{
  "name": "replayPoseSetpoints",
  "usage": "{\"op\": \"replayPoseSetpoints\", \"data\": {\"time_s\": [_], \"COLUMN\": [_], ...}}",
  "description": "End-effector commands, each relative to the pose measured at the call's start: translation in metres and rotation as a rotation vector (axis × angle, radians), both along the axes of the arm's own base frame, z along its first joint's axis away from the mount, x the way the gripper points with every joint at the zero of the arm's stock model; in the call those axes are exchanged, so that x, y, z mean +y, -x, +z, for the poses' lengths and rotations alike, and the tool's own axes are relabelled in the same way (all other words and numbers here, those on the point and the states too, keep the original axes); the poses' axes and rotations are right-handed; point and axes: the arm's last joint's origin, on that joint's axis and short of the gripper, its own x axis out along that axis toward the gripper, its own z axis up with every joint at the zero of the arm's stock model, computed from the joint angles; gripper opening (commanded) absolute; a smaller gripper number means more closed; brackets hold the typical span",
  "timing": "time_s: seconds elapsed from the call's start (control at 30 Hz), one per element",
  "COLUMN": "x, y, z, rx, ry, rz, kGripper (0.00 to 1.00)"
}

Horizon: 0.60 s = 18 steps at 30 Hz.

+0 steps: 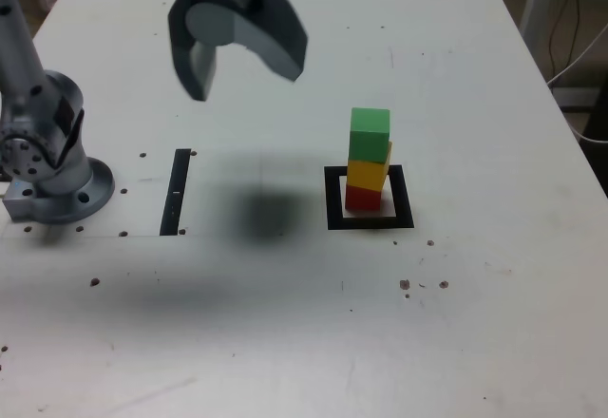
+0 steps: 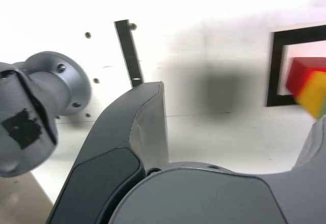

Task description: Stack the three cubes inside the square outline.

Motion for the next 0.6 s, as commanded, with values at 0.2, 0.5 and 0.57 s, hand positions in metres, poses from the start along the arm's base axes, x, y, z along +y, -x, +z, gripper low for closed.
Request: {"op": "replayPoseSetpoints", "data": {"time_s": [0.2,0.5,0.57], "x": [0.0,-0.001,-0.001], "y": [0.027,0.051,0.057], "z": [-0.037,-0.079,-0.086], "rx": [0.068,0.11,0.122], "ry": [0.028,0.057,0.06], "rz": [0.0,0.007,0.009], "kGripper": [1.0,1.0,1.0]}}
